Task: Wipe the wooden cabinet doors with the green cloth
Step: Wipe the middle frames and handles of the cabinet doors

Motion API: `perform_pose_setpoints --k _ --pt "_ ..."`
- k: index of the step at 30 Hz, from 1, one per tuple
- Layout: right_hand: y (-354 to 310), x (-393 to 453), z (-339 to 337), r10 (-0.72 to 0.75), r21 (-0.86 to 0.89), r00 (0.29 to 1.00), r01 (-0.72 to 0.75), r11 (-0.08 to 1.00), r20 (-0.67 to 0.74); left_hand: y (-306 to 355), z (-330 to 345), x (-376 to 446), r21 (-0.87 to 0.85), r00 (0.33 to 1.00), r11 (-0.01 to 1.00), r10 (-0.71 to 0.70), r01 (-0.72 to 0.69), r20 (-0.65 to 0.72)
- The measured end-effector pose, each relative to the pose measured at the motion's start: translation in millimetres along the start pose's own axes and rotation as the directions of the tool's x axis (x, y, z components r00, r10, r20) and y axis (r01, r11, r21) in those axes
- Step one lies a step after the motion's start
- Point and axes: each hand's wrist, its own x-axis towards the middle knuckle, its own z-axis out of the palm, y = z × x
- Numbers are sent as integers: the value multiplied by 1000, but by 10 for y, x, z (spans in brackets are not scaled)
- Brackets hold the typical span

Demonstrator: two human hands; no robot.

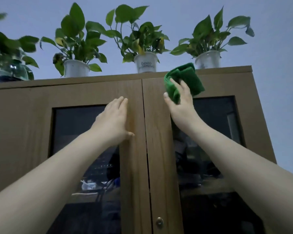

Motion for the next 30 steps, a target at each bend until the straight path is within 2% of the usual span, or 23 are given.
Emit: perform_pose_setpoints --k 2,5,7,10,16,19,25,30 --pt "69 152 129 -111 -248 991 126 961 72 -146 8 83 97 998 995 -35 28 61" --pt "175 282 303 -162 -478 970 230 848 179 -274 100 148 203 992 978 -60 37 108" --pt "227 350 355 -217 -583 945 321 747 243 -328 173 175 230 993 972 -65 41 98" --pt "222 482 325 -312 -677 923 378 631 225 -410 249 223 228 997 973 -52 37 61" --pt "309 710 275 -431 -728 849 499 470 305 -584 298 341 200 999 980 -14 4 50" --pt "410 758 312 -438 -687 838 528 500 325 -649 337 369 200 999 980 1 -11 53" --pt "394 823 517 -341 -742 899 424 519 275 -732 382 388 109 996 992 57 -63 63" --pt "348 624 691 -399 -695 836 541 474 378 -733 367 370 63 995 995 67 -72 68"
